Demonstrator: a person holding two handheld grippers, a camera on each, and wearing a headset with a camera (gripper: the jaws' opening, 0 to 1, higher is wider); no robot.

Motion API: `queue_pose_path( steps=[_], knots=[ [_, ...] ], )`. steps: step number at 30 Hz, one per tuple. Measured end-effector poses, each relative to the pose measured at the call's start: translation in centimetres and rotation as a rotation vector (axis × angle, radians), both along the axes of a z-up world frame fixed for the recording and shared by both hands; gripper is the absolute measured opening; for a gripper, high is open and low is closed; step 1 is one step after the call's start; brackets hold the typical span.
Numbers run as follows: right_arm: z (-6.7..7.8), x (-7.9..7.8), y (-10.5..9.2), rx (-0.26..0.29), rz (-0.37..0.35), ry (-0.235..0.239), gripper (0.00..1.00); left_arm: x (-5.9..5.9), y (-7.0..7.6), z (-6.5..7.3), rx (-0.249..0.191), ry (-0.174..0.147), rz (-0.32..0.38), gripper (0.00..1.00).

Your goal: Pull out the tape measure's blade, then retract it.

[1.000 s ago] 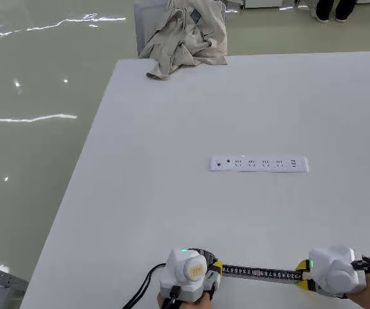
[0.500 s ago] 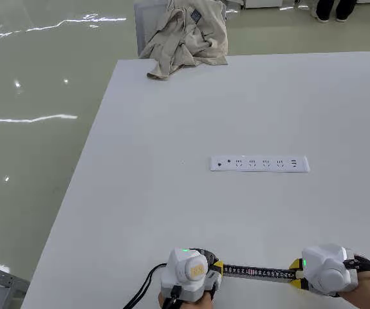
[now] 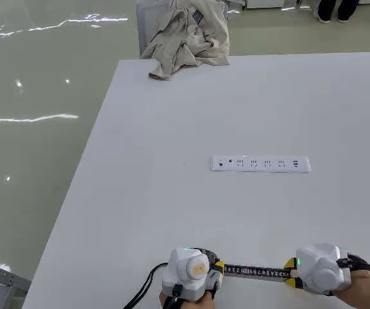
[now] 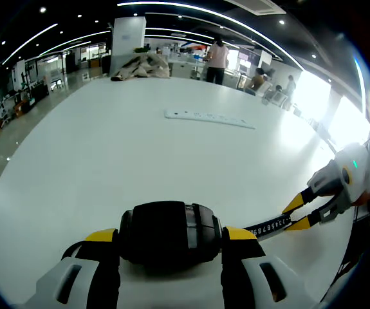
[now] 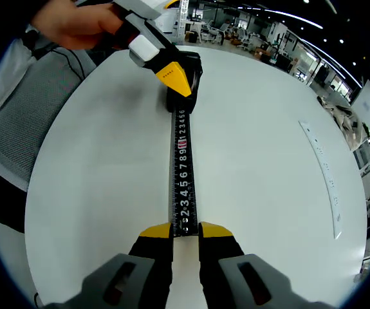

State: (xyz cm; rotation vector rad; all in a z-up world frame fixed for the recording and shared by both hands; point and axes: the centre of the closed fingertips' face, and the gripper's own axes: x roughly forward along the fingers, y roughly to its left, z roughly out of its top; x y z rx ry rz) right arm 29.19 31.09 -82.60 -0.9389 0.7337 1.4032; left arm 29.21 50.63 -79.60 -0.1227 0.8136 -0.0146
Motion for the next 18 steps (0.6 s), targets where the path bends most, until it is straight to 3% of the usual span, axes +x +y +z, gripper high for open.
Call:
queue_pose_path(
  steps=[18],
  knots=[
    [0.2,-0.1,1.9,0.018,0.010,-0.005,0.14,0.0,0.0,0.0,-0.001,0.003,0.000,0.61]
  ],
)
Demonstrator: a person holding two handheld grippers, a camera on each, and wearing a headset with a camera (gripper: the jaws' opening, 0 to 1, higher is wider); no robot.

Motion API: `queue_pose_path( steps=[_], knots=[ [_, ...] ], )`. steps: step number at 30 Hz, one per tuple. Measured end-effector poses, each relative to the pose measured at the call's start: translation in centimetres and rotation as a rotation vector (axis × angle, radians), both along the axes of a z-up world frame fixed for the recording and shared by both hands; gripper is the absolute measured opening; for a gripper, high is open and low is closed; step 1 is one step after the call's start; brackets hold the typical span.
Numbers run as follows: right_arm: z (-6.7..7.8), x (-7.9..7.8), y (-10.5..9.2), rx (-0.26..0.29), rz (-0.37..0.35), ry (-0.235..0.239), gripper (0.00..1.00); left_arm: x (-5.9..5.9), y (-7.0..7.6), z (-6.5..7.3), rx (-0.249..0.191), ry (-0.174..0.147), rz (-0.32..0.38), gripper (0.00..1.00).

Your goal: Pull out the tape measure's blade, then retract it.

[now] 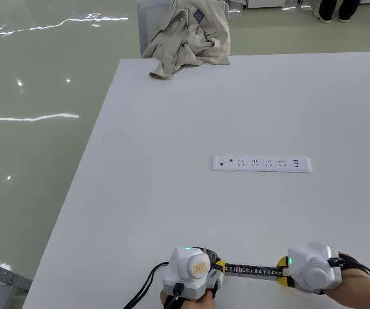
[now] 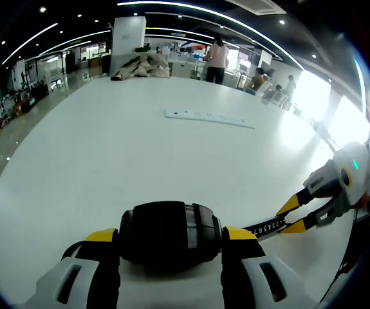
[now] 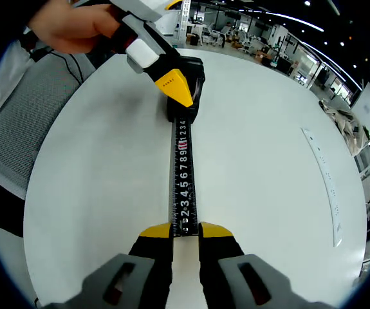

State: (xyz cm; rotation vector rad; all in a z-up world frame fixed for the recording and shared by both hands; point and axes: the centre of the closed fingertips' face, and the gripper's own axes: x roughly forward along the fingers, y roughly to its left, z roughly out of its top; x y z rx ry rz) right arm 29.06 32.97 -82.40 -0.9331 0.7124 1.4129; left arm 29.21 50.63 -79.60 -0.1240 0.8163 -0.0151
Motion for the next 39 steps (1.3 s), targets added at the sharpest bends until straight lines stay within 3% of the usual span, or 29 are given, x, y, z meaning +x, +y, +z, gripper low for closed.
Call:
queue_pose_path(
  steps=[39],
  knots=[
    [0.0,-0.5,4.6,0.036,0.024,0.002,0.14,0.0,0.0,-0.1,-0.004,0.014,-0.004,0.61]
  ],
)
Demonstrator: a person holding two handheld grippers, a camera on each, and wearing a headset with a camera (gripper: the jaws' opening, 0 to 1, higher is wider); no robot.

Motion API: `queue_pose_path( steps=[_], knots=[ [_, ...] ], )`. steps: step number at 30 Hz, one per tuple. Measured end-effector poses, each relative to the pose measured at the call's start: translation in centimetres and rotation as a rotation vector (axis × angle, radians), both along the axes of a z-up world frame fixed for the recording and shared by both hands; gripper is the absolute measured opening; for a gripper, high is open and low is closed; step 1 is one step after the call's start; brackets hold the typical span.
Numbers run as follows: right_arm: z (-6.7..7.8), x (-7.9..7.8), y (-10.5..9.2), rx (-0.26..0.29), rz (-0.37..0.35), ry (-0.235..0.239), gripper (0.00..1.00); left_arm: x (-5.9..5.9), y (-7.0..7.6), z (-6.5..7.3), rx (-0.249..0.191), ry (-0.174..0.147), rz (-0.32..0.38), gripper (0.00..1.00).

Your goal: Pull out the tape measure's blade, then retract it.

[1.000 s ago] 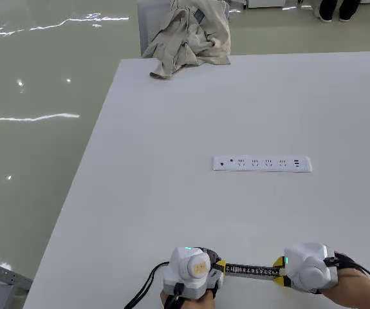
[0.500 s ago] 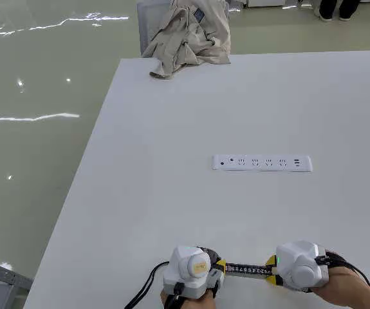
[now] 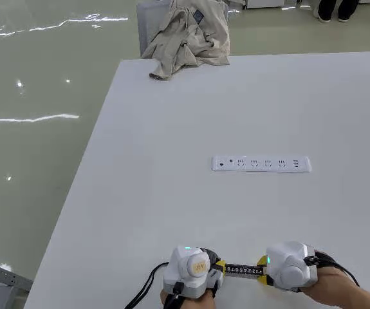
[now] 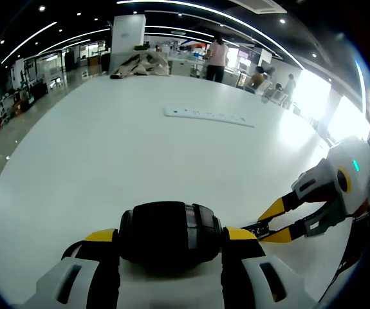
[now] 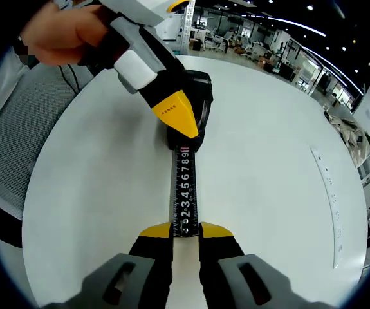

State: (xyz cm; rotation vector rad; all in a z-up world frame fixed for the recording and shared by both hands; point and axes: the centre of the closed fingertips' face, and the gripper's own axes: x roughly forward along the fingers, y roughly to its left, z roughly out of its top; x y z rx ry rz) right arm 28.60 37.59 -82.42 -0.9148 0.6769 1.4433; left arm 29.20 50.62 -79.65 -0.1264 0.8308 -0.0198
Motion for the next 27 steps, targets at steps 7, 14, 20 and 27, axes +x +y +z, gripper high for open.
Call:
queue_pose_path(
  steps=[7,14,20,27],
  knots=[
    [0.0,-0.2,0.7,0.004,0.002,0.001,0.14,0.0,0.0,-0.1,0.001,0.002,0.000,0.61],
    [-0.2,-0.2,1.4,0.006,0.009,0.002,0.14,0.0,0.0,0.0,0.001,0.003,0.000,0.61],
    [-0.1,-0.3,2.2,0.010,0.015,0.001,0.14,0.0,0.0,-0.1,0.002,0.003,0.000,0.61],
    [-0.1,-0.3,2.9,0.012,0.021,0.002,0.14,0.0,0.0,-0.1,0.001,0.003,0.001,0.61]
  ],
)
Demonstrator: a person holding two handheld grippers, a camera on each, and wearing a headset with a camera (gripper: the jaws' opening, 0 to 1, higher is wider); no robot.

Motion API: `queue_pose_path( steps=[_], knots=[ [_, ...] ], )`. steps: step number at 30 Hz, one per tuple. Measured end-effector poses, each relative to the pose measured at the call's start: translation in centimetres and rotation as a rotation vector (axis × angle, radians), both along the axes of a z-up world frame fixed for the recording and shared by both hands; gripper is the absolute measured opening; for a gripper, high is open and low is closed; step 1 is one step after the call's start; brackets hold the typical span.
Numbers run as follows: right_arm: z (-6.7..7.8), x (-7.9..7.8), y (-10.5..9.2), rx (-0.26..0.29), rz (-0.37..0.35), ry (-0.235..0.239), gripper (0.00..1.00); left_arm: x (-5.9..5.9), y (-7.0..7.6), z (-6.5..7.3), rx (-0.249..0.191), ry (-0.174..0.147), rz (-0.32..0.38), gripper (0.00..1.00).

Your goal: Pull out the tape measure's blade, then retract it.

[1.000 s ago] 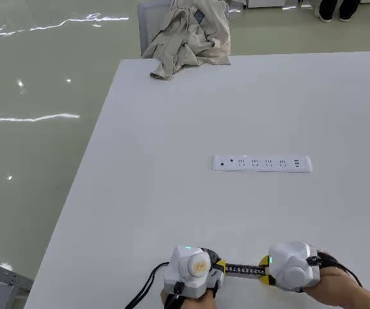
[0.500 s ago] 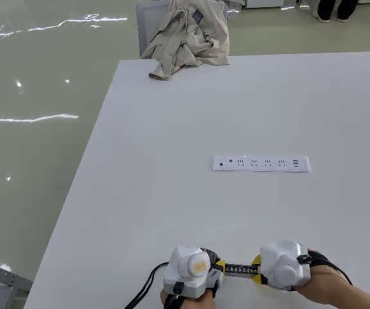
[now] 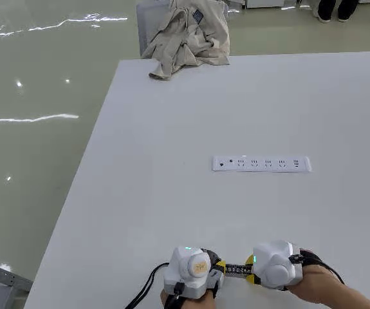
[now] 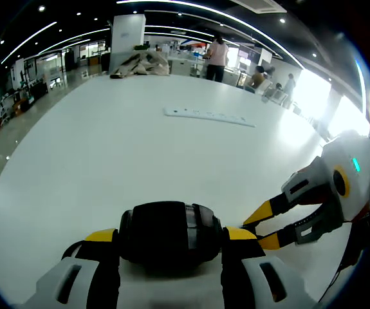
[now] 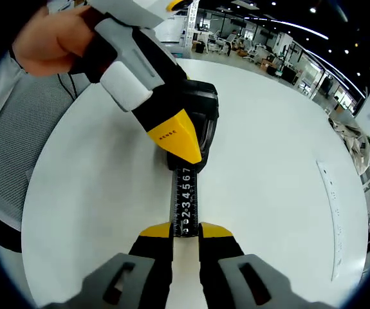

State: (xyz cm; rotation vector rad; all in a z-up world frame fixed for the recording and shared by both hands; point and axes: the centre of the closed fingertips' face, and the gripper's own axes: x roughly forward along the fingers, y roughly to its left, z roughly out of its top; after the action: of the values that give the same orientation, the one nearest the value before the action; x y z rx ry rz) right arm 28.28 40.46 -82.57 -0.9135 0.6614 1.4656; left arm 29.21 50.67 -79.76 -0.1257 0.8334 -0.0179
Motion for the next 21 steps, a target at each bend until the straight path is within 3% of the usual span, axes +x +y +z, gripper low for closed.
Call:
queue_pose_path(
  steps=[21],
  knots=[
    [-0.1,0.0,1.6,0.004,0.009,0.003,0.14,0.0,0.0,0.1,0.001,-0.002,0.001,0.61]
  ],
)
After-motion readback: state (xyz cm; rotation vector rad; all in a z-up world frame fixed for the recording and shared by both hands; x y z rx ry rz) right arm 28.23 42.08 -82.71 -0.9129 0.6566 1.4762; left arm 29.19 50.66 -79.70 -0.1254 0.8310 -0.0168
